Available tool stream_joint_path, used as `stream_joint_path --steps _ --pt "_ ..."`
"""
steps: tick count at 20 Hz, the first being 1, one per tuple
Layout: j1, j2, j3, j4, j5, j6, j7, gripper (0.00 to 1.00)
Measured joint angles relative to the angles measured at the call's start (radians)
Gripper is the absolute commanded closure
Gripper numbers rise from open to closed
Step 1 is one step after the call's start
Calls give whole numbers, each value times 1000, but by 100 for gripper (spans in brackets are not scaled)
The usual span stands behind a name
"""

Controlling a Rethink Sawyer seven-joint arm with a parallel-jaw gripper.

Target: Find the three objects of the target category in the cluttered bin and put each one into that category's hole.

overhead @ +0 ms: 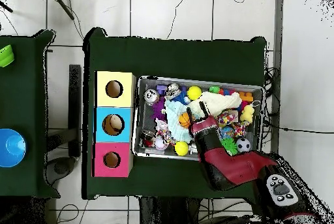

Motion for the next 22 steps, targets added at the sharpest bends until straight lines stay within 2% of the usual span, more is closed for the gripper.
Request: stream_joint_path --steps 12,18,22 --pt "-7 8 1 -21 -9 0 0 0" --pt "-33 68 3 -70 -9 2 0 0" --pt "-60 117 19 -113 -18 48 11 0"
